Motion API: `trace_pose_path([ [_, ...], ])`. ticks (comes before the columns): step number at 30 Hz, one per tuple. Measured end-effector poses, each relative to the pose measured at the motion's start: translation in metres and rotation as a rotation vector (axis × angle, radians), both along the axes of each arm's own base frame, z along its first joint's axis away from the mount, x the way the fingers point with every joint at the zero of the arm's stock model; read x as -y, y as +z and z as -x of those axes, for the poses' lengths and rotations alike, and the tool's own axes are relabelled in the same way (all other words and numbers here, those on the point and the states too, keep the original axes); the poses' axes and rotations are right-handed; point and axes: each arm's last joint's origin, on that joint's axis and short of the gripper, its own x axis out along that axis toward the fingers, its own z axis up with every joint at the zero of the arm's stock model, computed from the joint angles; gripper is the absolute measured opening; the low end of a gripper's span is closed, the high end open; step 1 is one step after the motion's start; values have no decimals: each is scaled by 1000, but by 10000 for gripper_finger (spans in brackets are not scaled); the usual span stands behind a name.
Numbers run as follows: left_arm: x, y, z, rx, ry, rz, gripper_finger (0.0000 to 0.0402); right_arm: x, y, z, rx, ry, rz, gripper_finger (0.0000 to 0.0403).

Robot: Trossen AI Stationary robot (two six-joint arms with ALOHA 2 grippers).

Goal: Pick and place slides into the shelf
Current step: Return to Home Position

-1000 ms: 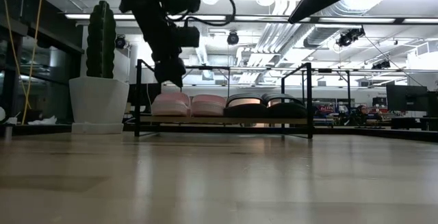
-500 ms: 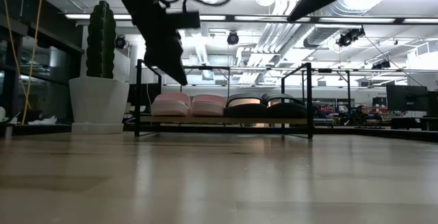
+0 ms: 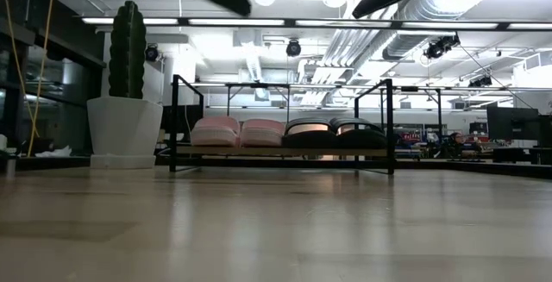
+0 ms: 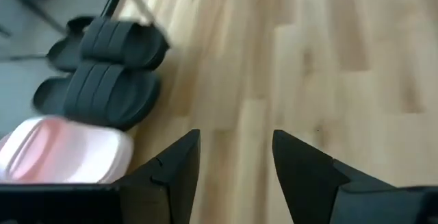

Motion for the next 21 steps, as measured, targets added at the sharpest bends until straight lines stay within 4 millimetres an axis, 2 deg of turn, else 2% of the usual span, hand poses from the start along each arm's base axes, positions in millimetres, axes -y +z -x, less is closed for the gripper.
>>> trace_pose_path([
  [3, 20, 13, 5, 47, -58, 6, 170, 0, 1, -1, 7, 5, 4, 114],
  [7, 37, 23, 14, 91, -79, -19, 170, 0, 1, -1, 16, -6, -17, 114],
  [21, 61, 32, 28, 148, -130, 37, 170, 0, 1, -1, 20, -5, -13, 114],
])
